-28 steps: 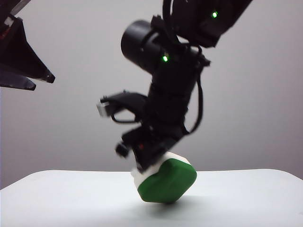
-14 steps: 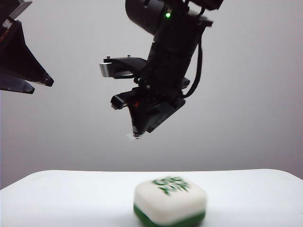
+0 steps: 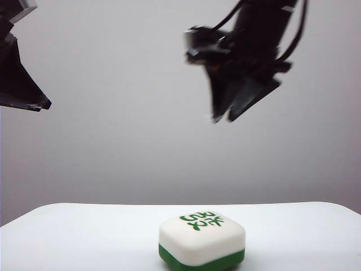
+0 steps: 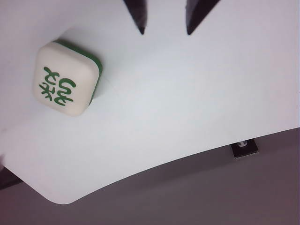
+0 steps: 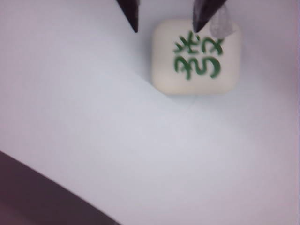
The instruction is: Pick up the foam mahjong on the table and turn it over.
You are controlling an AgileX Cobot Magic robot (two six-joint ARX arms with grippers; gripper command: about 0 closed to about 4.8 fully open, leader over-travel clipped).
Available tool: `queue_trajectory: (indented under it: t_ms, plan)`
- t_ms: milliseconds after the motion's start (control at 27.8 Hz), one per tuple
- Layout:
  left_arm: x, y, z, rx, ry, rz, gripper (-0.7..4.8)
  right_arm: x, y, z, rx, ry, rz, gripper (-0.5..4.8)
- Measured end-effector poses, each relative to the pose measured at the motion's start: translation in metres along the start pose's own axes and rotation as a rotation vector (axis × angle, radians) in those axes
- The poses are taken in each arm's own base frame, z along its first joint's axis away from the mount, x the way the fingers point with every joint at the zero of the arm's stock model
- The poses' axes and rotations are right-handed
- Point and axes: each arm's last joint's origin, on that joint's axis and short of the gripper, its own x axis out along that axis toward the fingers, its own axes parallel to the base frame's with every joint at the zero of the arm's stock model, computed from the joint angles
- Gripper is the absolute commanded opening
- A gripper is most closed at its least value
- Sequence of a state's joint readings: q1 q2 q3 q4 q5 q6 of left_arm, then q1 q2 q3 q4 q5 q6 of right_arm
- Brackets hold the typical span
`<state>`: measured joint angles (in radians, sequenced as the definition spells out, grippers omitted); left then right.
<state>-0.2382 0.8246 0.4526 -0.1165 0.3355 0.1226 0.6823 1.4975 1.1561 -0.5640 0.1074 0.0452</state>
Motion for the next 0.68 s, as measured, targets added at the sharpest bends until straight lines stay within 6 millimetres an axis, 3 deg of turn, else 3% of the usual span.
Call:
queue_trajectory:
  t_ms: [108,288,432,683]
  plan:
    - [0.0,0.0,0.0,0.016,0.001,0.007,1.09,-0.018,-0.015,-0.005,0.046,-0.039,-0.011,0.83]
    - [0.0,0.002,0.0,0.02,0.005,0.057,0.64,-0.043,-0.035,-0.022,0.126,-0.102,-0.043,0.75]
    - [-0.006,0.001,0.003,0.031,-0.029,0.104,0.52,-0.064,-0.05,-0.04,0.195,-0.159,-0.057,-0.05]
    - [-0.039,-0.004,0.016,0.069,-0.196,0.262,0.51,-0.097,-0.065,-0.08,0.306,-0.314,-0.122,-0.06]
